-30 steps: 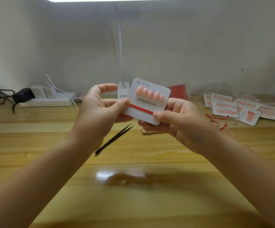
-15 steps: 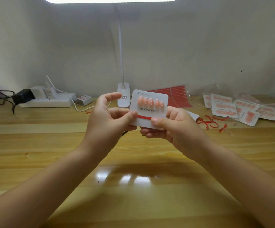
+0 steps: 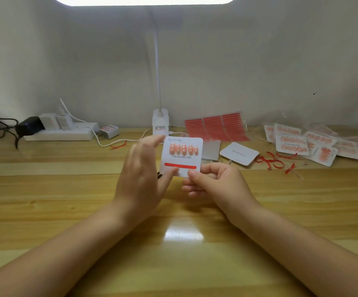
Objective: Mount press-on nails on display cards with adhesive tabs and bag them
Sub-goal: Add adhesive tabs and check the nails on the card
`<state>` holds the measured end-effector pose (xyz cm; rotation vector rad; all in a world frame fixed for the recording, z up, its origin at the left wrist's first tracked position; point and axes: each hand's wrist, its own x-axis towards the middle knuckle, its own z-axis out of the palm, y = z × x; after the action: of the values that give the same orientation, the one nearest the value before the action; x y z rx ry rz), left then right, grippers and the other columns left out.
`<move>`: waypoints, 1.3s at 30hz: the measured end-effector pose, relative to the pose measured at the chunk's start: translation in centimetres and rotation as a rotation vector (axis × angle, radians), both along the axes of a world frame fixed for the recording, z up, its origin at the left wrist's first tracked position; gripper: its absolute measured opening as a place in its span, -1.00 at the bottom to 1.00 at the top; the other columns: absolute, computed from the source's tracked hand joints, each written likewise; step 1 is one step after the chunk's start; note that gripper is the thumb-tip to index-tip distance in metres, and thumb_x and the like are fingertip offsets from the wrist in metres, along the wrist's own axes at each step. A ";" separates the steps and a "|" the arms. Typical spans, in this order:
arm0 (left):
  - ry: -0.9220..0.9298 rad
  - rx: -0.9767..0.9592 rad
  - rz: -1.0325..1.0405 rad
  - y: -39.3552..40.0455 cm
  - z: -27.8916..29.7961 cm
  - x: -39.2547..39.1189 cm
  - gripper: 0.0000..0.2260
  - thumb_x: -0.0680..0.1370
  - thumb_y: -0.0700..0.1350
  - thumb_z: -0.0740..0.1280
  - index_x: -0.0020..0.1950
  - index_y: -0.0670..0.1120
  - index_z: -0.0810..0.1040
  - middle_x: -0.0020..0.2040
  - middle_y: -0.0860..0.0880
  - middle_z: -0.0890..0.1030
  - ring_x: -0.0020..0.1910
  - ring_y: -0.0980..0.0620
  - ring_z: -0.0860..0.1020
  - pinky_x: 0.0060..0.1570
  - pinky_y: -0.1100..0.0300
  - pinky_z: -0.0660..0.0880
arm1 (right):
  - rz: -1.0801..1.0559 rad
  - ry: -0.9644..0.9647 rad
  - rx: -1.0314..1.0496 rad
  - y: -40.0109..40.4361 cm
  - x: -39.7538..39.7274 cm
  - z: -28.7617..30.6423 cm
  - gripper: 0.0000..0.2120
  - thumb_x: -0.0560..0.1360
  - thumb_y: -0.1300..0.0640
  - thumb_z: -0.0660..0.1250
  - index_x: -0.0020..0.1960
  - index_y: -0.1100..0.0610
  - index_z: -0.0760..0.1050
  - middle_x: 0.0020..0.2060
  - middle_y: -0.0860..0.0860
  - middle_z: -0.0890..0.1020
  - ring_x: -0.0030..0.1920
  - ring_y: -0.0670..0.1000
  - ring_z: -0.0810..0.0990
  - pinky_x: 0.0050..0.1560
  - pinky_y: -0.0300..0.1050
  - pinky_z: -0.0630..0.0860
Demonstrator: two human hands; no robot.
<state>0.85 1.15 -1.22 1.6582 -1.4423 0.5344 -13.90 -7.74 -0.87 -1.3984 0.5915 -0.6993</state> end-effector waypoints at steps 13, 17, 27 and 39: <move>0.187 0.008 -0.202 0.2 -0.7 -1.3 -0.53 0.44 -0.27 0.50 0.32 -0.12 0.52 -0.08 -0.01 0.71 -0.11 0.14 0.67 -0.05 0.13 0.58 | 0.106 -0.046 -0.051 0.5 0.3 -1.1 -0.94 0.49 0.34 0.37 -0.07 0.26 0.62 -0.21 0.24 0.70 -0.15 0.15 0.71 -0.12 -0.07 0.66; 0.266 -0.003 -0.178 0.1 -0.6 -1.6 -0.53 0.42 -0.27 0.52 0.31 -0.08 0.54 -0.09 0.01 0.72 -0.11 0.15 0.67 -0.01 0.17 0.58 | 0.113 -0.074 -0.086 0.5 0.3 -1.4 -0.91 0.51 0.33 0.35 -0.03 0.28 0.63 -0.18 0.24 0.70 -0.12 0.16 0.70 -0.12 -0.11 0.65; 0.386 -0.022 -0.176 -0.1 -0.9 -2.0 -0.59 0.42 -0.31 0.49 0.24 -0.11 0.56 -0.10 0.03 0.71 -0.10 0.23 0.66 0.01 0.24 0.59 | 0.110 -0.086 -0.160 0.1 0.5 -1.9 -0.89 0.54 0.31 0.32 -0.03 0.26 0.64 -0.18 0.23 0.70 -0.11 0.17 0.70 -0.09 -0.10 0.64; 0.531 0.035 -0.234 -0.2 -1.2 -1.4 -0.54 0.42 -0.30 0.51 0.26 0.00 0.55 -0.07 0.04 0.70 -0.06 0.26 0.65 0.05 0.33 0.55 | 0.107 -0.036 -0.235 0.2 0.6 -2.2 -0.88 0.54 0.35 0.32 -0.03 0.24 0.63 -0.22 0.15 0.72 -0.18 0.07 0.71 -0.17 -0.17 0.63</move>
<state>-0.53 0.93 -2.43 1.4824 -1.2229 -0.0650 -13.34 -7.55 -3.07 -1.6192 0.4124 -0.7235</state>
